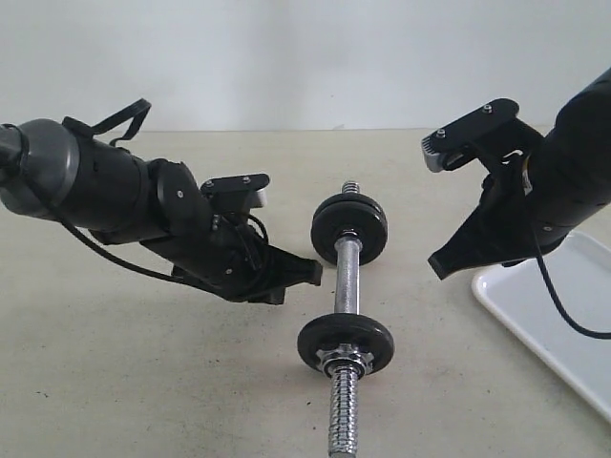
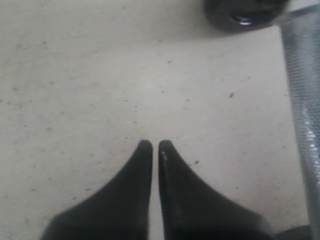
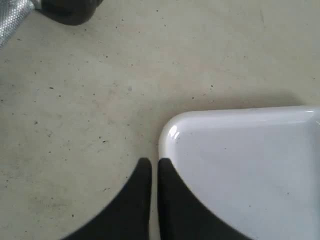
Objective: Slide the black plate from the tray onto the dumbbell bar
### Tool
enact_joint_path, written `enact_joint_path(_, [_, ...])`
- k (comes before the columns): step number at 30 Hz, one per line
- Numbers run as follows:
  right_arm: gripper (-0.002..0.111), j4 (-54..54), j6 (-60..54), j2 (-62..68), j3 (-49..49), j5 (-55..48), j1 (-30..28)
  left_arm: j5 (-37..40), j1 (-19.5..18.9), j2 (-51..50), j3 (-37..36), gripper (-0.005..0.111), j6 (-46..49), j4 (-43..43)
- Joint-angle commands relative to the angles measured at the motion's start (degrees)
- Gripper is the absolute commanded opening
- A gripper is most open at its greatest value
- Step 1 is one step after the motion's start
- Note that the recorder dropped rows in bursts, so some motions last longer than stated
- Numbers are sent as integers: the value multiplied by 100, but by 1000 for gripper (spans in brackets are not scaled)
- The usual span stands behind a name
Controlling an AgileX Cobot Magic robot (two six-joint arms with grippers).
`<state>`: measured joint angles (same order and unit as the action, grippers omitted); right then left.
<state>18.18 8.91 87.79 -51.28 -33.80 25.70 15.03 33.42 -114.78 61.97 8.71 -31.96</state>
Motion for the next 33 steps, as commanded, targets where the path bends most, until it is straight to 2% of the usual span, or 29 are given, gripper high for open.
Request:
enact_joint_path(1, [1,-117,-8,-42,-26,24,1,-358,285,17,-4,4,-12,-59])
enact_joint_path(5, [1,-130,-71,-42,-26,-35,1,-680,395,-55,6,4,-106,-86])
enact_joint_path(17, [1,-130,-109,-42,-26,-44,1,-1004,395,-220,30,4,-243,-374])
enact_joint_path(33, [1,-118,-302,-42,-26,-67,1,-688,395,-258,929,4,-243,-428])
